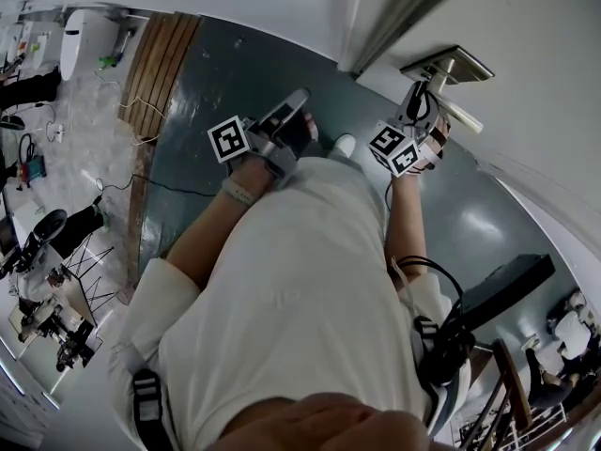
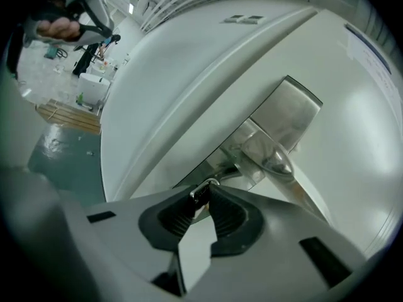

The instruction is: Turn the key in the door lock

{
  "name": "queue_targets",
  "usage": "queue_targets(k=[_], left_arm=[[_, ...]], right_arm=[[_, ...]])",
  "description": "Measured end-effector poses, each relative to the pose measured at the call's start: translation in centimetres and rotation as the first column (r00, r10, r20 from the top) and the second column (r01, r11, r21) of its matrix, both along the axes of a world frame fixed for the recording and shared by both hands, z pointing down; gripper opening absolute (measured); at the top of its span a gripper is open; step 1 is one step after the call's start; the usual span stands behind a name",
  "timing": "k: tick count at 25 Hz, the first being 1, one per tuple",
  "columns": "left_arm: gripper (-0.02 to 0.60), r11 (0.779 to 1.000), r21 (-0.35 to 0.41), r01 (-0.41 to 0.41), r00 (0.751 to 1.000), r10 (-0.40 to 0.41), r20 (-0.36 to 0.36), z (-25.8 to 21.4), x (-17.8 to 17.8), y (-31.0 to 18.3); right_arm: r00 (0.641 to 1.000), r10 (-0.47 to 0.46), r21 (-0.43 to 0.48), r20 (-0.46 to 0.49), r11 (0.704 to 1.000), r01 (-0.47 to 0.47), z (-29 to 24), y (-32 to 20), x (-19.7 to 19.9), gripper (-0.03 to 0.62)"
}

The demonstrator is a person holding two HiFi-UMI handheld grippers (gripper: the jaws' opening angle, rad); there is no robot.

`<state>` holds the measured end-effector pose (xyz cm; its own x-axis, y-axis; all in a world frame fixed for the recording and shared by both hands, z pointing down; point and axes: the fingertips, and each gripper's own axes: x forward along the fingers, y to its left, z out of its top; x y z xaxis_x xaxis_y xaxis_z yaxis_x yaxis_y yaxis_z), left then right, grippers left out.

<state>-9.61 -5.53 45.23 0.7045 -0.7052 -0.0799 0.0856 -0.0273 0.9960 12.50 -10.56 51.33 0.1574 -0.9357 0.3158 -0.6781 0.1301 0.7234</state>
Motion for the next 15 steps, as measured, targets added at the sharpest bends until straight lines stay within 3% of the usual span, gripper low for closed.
queue_targets(k=[7,15], left_arm=[[0.008,1.0,-0.003,-0.014,1.0,0.014,-0.005,0.29,0.48,-0.13],[0.008,1.0,-0.009,-0.018,1.0,0.018,-0.01,0.71,0.95,-0.25]], right_arm=[[0.98,0.046,-0.032,0.194,0.999,-0.041,0.35,-0.41,0.08,0.071],[0.912,0.075,-0.077,0.403,0.996,-0.047,0.95,-0.52,0.29,0.072]])
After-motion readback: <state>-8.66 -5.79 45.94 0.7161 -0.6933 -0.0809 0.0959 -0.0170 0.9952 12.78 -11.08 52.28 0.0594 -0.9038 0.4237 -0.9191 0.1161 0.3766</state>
